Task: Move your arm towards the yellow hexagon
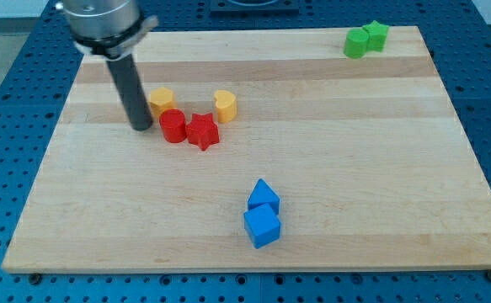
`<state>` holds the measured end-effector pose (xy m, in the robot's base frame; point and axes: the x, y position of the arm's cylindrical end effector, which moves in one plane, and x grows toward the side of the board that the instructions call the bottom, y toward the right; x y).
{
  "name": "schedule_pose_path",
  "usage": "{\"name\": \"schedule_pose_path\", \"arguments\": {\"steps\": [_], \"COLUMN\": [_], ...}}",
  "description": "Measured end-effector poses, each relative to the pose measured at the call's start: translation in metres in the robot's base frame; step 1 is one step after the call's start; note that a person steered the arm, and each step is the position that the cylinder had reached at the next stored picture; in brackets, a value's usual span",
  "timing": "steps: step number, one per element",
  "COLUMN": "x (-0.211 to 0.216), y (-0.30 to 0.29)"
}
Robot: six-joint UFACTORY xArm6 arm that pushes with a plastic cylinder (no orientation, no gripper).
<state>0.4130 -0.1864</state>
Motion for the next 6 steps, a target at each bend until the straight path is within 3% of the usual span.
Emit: {"name": "schedule_pose_path", "arguments": {"steps": [1, 3, 6], "x": [-0.002, -0.064, -0.067], "y": [-0.042, -0.047, 0.037]}}
